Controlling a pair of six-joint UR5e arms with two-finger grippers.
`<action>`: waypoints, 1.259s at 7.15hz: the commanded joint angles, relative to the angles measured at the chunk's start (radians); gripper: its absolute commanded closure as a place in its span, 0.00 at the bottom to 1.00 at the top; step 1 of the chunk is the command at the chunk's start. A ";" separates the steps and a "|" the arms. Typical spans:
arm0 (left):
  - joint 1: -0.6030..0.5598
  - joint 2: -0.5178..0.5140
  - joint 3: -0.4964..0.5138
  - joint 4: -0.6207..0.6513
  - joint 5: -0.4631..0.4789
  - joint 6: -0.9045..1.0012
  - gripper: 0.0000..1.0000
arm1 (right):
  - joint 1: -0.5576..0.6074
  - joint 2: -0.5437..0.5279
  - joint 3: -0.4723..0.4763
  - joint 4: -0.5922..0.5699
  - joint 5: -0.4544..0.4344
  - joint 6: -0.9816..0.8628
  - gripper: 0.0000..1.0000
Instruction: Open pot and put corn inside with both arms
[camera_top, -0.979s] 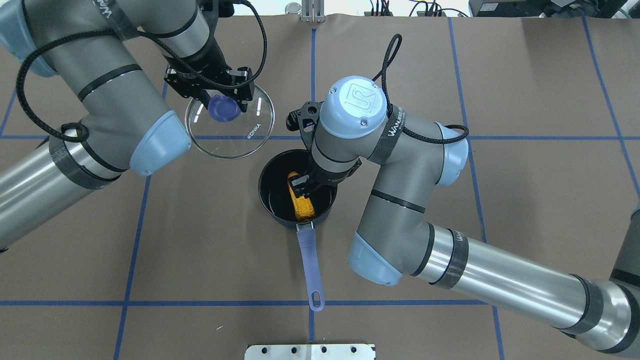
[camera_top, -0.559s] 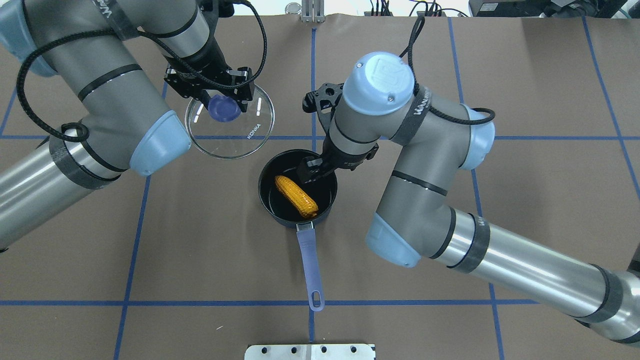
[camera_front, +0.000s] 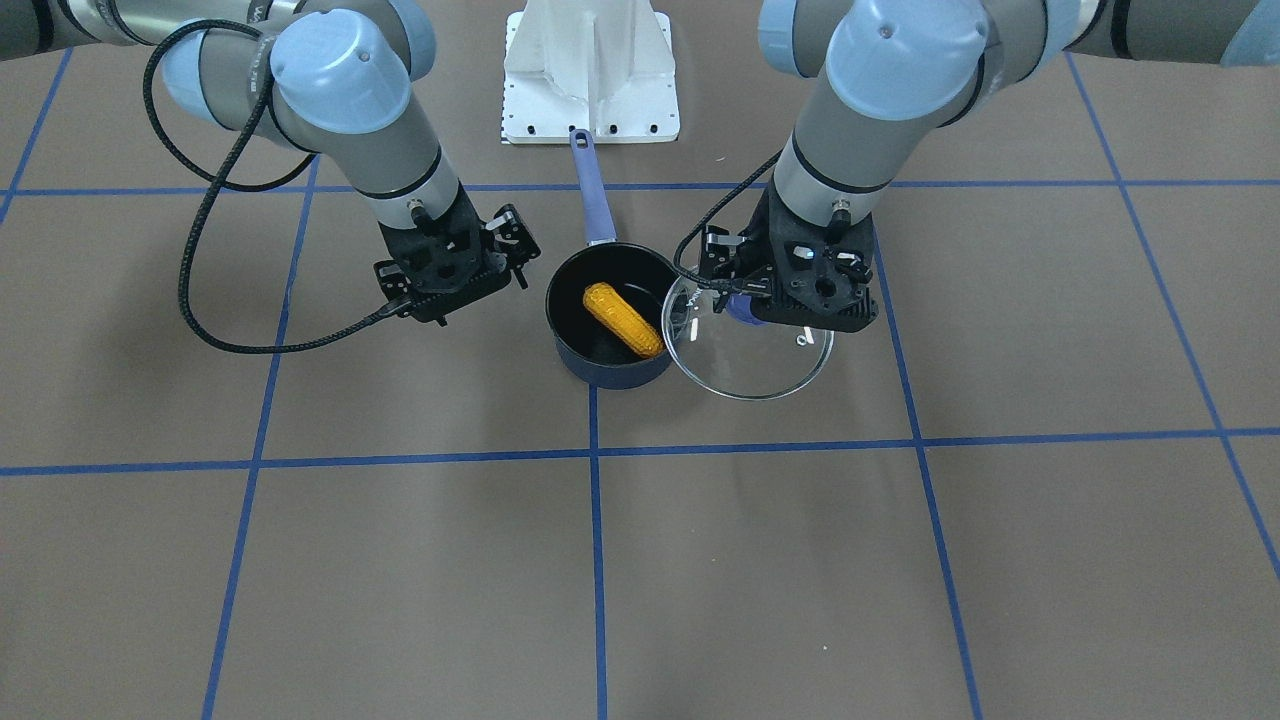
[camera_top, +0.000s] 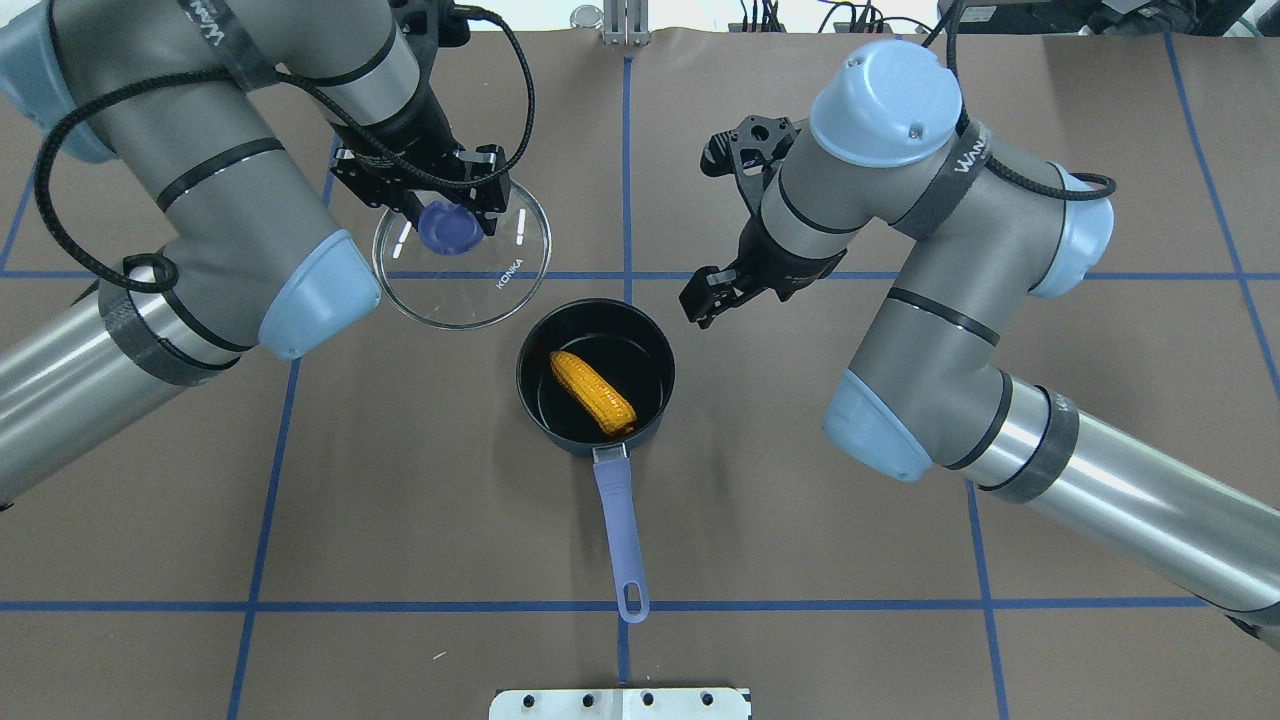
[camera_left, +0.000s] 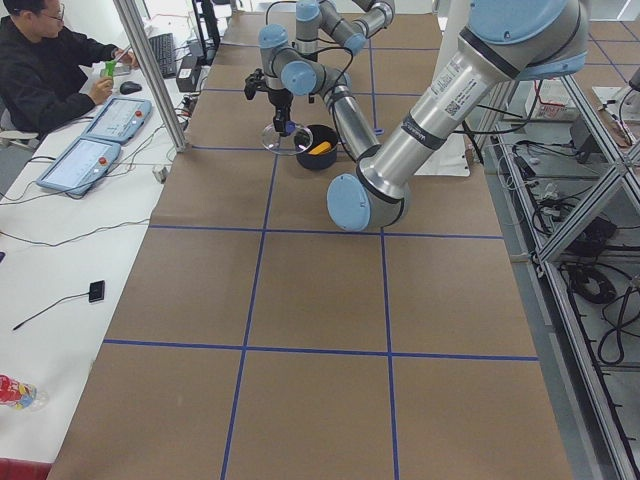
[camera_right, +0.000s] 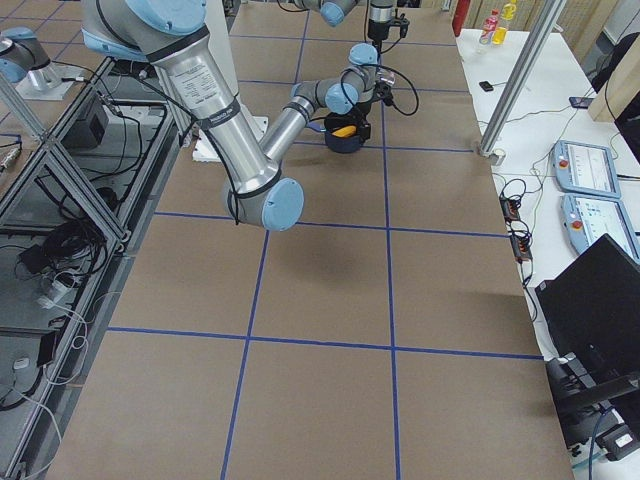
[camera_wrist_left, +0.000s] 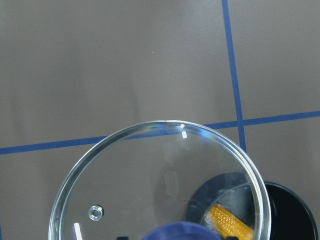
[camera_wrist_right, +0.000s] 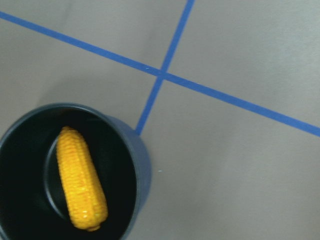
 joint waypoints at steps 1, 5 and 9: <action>-0.043 0.116 -0.011 -0.113 -0.022 0.027 0.35 | 0.079 -0.072 0.001 0.001 0.000 -0.146 0.00; -0.161 0.276 -0.018 -0.121 -0.069 0.331 0.35 | 0.265 -0.185 -0.002 0.010 0.190 -0.234 0.00; -0.169 0.520 -0.047 -0.316 -0.070 0.396 0.35 | 0.325 -0.213 -0.007 0.012 0.158 -0.230 0.00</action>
